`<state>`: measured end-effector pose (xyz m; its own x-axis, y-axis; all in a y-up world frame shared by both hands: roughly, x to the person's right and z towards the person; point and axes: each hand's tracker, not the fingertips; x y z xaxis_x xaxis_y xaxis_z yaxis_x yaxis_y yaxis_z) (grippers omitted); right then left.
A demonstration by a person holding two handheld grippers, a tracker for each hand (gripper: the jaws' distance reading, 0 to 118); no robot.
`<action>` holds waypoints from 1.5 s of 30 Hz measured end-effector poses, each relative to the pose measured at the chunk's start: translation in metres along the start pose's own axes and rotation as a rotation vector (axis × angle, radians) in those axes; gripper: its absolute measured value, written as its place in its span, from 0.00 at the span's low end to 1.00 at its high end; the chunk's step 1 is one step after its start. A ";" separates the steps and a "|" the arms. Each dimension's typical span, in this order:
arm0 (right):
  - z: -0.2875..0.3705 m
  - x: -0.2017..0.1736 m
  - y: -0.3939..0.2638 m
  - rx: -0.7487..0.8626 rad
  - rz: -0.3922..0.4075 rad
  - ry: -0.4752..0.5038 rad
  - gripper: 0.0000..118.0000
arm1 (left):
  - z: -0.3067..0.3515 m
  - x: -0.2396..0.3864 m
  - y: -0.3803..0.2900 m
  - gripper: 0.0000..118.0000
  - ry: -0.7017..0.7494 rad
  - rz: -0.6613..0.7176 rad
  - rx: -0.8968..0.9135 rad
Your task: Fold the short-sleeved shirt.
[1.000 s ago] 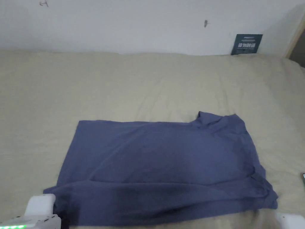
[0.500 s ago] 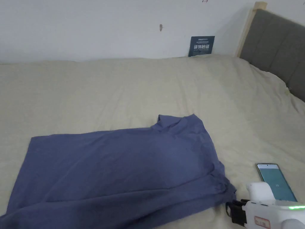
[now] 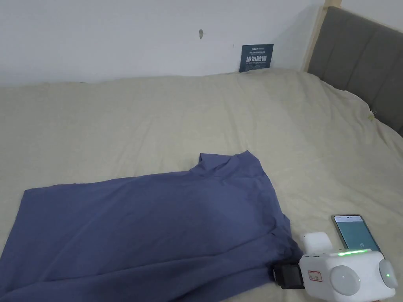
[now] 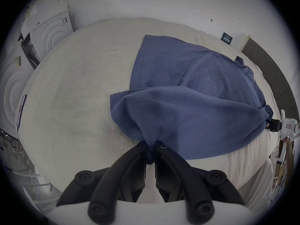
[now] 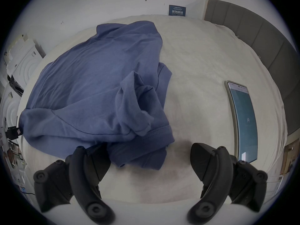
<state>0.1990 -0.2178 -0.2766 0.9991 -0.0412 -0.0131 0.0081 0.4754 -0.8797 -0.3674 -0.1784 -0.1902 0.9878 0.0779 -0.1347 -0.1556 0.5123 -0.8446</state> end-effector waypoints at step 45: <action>0.104 0.011 -0.099 0.016 -0.084 0.154 0.54 | 0.065 -0.014 -0.080 0.51 0.014 0.022 0.003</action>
<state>0.2140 -0.1740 -0.1402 0.9765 -0.2151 -0.0132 0.0936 0.4787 -0.8729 -0.3682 -0.1644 -0.0869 0.9840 0.0772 -0.1604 -0.1771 0.5132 -0.8398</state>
